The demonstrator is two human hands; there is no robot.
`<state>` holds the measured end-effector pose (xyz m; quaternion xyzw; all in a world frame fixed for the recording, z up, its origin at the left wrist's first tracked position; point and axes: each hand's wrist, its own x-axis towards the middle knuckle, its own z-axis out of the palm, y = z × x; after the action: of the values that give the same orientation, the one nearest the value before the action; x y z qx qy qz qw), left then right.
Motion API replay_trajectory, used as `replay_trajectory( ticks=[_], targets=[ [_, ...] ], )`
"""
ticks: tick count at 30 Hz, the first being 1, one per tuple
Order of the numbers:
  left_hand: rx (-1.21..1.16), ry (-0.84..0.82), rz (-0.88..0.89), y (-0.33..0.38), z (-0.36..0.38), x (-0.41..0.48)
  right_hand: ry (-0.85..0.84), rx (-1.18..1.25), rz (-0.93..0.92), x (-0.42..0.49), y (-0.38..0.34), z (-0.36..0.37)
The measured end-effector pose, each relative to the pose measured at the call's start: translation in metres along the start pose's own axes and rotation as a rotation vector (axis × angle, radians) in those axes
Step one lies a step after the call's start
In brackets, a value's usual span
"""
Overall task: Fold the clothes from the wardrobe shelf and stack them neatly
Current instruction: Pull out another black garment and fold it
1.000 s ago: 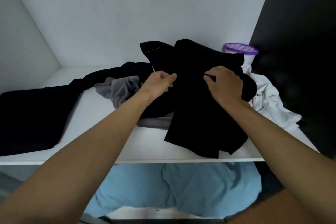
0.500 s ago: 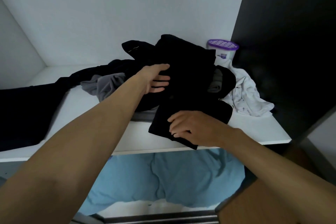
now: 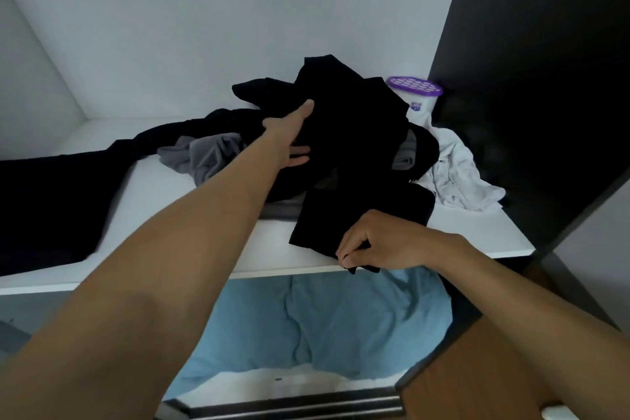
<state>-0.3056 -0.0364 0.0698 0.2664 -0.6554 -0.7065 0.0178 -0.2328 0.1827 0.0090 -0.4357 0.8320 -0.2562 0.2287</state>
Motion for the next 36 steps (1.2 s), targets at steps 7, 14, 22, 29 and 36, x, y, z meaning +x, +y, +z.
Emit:
replay_trajectory(
  ticks=[7,14,22,29,36],
  targets=[
    [0.136,0.072,0.072,-0.002,0.019,0.042,-0.116,0.068,0.141,-0.005,0.011,-0.017],
    [0.259,0.153,0.546,-0.012,0.001,0.032,0.258,0.096,0.188,0.019,0.036,-0.047],
    [0.767,-0.232,1.128,-0.05,-0.065,-0.038,0.488,1.261,0.311,0.03,0.021,-0.078],
    [0.572,-0.525,0.55,-0.076,-0.088,-0.052,0.847,1.132,0.504,0.065,-0.025,-0.033],
    [-0.043,-0.288,0.251,-0.082,-0.095,-0.065,0.909,1.08,0.408,0.066,-0.065,0.012]
  ],
)
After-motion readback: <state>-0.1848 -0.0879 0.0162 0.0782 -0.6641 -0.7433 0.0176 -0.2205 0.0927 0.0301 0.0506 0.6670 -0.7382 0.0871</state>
